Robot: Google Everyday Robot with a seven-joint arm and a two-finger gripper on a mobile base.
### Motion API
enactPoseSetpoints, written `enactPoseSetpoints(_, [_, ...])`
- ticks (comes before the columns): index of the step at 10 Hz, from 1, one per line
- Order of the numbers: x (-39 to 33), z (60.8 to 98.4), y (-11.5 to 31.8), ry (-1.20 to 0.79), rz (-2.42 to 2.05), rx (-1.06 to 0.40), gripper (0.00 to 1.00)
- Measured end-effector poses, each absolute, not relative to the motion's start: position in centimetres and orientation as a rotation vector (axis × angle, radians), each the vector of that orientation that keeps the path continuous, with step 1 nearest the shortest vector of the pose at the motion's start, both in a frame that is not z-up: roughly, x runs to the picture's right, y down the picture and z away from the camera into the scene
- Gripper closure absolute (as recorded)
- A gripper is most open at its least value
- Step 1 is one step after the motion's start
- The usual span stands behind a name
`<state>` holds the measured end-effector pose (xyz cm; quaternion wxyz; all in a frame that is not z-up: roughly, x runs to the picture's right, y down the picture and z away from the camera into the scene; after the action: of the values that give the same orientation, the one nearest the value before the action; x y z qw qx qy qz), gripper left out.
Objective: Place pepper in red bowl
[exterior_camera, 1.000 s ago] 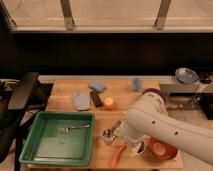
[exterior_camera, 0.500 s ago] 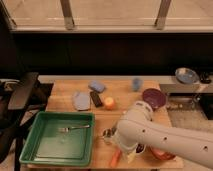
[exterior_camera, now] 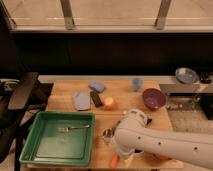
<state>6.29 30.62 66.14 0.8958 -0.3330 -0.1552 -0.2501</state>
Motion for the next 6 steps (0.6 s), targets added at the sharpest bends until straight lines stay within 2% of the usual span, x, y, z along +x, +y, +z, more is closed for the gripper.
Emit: enactPoseSetpoints(6, [6.67,66.95,30.93,-0.331,-0.478,-0.723,0.32])
